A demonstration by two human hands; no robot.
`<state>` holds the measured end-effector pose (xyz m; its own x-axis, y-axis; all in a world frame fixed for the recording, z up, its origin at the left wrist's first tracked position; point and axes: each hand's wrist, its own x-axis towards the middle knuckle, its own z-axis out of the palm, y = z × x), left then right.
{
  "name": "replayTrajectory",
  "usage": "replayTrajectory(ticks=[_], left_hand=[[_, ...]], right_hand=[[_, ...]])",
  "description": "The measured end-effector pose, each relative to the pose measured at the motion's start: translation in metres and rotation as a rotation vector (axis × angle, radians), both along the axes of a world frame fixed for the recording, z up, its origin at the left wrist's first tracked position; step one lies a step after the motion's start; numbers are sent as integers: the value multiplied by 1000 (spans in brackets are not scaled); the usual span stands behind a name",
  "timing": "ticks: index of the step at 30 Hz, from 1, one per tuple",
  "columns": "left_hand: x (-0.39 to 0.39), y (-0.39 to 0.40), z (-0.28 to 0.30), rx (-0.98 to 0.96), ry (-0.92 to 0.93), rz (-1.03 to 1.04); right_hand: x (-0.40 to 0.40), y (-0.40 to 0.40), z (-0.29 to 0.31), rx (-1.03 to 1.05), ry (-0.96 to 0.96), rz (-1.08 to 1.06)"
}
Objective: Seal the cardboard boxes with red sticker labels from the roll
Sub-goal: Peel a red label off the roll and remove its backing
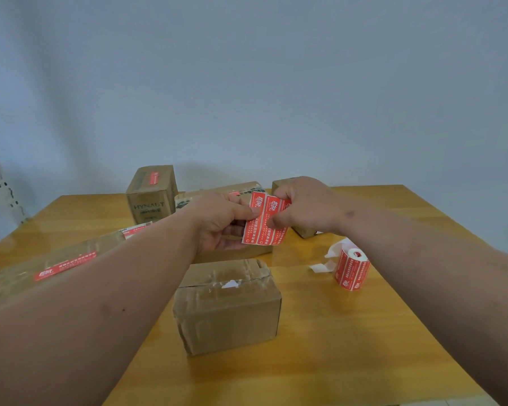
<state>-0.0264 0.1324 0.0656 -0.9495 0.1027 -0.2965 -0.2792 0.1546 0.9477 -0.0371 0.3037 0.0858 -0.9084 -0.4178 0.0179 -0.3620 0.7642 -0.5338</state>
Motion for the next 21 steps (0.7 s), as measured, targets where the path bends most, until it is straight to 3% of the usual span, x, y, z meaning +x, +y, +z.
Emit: replayTrajectory(ticks=[9,13,15,18,21], left_hand=[[1,-3,0,90,-9,-6],[1,-9,3,-4,-20,-81],[0,-10,4,-39,-8,-80],[-2,-8,4,16,11,-26],[-3,-5,3,95,21,21]], right_hand=[[0,5,2,-42,-11,-22],[-2,10,1,-61,-26,-54],[-1,11,0,-203,-88,-65],[-1,16,-2,-611,-352,-98],[-4,18,-5,-723,-493,-128]])
